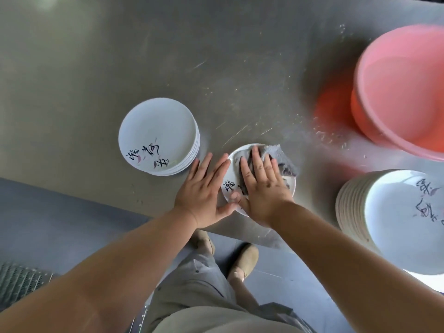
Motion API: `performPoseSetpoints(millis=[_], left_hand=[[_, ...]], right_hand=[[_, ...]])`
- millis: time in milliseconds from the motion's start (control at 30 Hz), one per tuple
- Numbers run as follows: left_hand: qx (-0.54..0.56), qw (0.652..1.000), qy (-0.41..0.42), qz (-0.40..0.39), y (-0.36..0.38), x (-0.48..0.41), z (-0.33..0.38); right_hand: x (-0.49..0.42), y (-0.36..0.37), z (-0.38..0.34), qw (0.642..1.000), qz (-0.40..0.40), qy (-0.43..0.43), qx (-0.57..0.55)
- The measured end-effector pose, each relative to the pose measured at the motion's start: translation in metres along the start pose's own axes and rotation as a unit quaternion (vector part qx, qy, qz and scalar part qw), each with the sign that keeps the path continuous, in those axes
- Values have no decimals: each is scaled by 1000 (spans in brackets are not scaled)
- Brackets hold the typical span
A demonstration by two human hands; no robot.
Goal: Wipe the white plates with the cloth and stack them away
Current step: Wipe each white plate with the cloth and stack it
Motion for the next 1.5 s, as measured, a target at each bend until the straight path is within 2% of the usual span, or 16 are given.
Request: performPoseSetpoints(millis=[100, 200, 333, 400, 567, 633, 833, 933, 1033, 1167, 1233, 1333, 1500], left_hand=[[-1, 1000, 0, -13, 2, 0, -1], [-7, 1000, 4, -15, 4, -1, -2], [-3, 1000, 14, -4, 7, -2, -1], [-3, 1000, 16, -4, 5, -1, -1], [2, 1000, 16, 2, 2, 0, -1], [3, 1000, 14, 0, 1, 0, 0], [5, 999, 26, 20, 0, -2, 1], [11, 1000, 20, 19, 1, -1, 1], [14, 1000, 15, 19, -2, -1, 0], [4, 1000, 11, 3, -1, -1, 1], [-3, 1000, 10, -3, 0, -2, 0], [-8, 1000, 8, -5, 2, -1, 1], [-6, 1000, -4, -9, 1, -1, -3]], right_hand=[[31, 20, -15, 995, -14, -88, 41], [63, 35, 7, 986, -45, -140, 75], [47, 11, 52, 991, 5, -56, 124], [22, -4, 53, 994, 21, -19, 110], [-25, -20, 2, 990, 67, -77, 92], [-26, -22, 6, 989, 75, -68, 105], [-2, -10, 49, 993, 66, 67, 71], [-15, -16, 22, 998, 52, 20, 40], [-29, -23, 5, 995, 57, -45, 69], [-3, -13, 47, 995, 56, 46, 66], [22, 2, 54, 994, 32, 87, 50], [32, 16, 48, 995, -6, 88, 41], [-14, -22, 52, 997, 44, 52, 43]])
Point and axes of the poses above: each hand's wrist, its own x-axis away from the middle knuckle, its own y-axis out of the palm, z = x × y, the point moved 10 cm from there along -x, towards the middle knuckle, and after that the axes turned 12 degrees about y, right-handed, at the moved point
